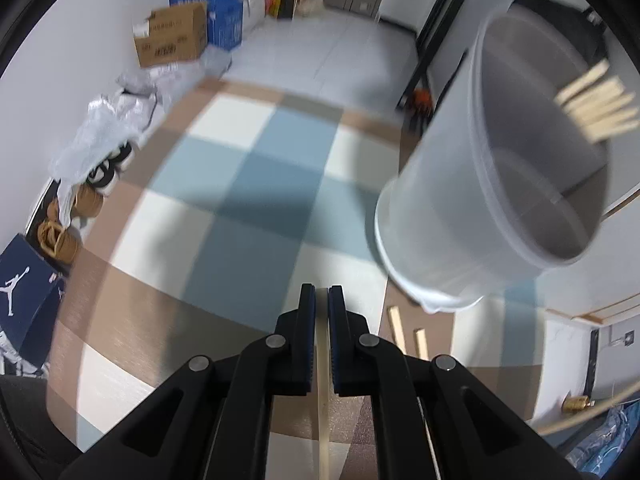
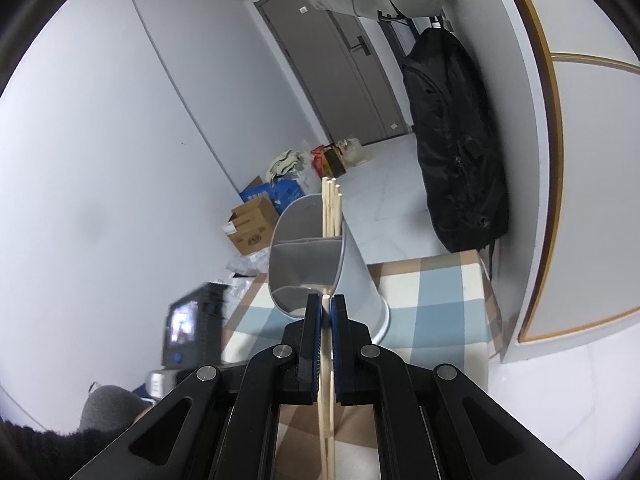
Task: Organize utensils
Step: 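Close the left tool on another wooden stick on the mat, then lift both held sticks up over the white holder opening, then open both tools to drop the sticks into the holder, then lower both open tools toward the last sticks on the mat, then close the left tool on one remaining wooden stick, then close the right tool on the last wooden stick, then lift both held sticks over the holder and lower them into it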
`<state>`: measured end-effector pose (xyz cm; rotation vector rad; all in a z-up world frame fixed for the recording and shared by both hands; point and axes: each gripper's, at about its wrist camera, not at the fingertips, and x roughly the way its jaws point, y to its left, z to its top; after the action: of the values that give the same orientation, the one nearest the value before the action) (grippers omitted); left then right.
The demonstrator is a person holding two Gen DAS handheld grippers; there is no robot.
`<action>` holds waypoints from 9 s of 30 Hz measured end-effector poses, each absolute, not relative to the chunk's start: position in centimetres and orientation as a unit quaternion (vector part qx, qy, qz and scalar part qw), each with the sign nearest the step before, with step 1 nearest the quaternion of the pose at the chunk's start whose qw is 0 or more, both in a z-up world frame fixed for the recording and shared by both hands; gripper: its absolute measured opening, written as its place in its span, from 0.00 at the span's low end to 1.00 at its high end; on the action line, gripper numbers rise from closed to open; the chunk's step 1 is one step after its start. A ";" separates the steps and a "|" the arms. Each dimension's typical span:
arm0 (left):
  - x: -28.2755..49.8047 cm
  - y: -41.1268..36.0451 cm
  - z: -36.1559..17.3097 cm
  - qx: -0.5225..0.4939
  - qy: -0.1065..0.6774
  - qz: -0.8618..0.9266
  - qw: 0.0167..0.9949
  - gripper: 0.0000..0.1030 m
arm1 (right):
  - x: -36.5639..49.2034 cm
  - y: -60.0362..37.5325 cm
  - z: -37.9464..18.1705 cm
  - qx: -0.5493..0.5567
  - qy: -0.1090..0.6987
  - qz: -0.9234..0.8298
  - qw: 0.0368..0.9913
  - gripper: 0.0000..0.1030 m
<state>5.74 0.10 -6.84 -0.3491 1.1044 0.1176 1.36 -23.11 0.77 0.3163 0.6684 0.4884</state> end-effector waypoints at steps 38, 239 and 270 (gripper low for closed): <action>8.3 2.9 12.2 -0.149 0.133 -0.119 0.973 0.02 | 7.0 -17.2 15.6 0.066 0.240 0.263 0.932 0.04; 3.8 2.9 5.2 -0.145 0.286 -0.147 0.936 0.02 | 3.7 -13.3 5.3 0.036 0.303 0.267 0.914 0.05; 9.2 -1.1 13.7 -0.051 0.244 -0.193 0.949 0.02 | 10.8 -18.0 17.9 0.042 0.226 0.255 0.939 0.05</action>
<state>9.19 -1.13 13.70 -0.1045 0.4961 -0.3932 10.84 -18.00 17.90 0.0858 0.4617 0.5202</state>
